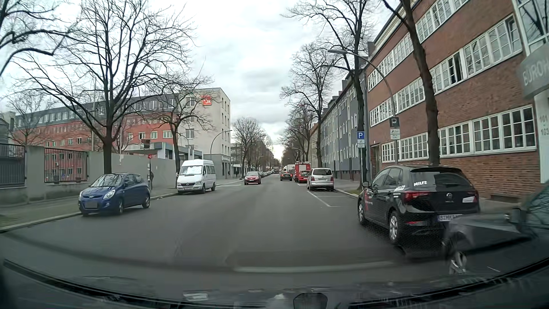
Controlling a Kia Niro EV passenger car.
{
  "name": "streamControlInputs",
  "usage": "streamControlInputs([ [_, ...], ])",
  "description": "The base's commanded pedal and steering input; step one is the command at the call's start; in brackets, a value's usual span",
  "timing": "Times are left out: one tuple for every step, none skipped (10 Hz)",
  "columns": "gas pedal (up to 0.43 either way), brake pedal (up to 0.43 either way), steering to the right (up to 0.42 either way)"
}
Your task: Follow the waypoints while adhering to traffic rules and regulations
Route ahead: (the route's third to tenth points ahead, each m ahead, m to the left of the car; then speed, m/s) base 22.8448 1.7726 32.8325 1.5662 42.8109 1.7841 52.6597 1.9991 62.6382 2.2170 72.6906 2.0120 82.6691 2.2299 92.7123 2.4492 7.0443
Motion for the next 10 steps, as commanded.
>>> streamControlInputs([
  [0.028,0.012,0.000],
  [0.028,0.012,0.000],
  [0.028,0.012,0.000],
  [0.028,0.012,0.000],
  [0.028,0.012,0.000],
  [0.028,0.012,0.000],
  [0.028,0.012,0.000],
  [0.028,0.012,0.000],
  [0.028,0.012,-0.001],
  [0.020,0.012,-0.002],
])
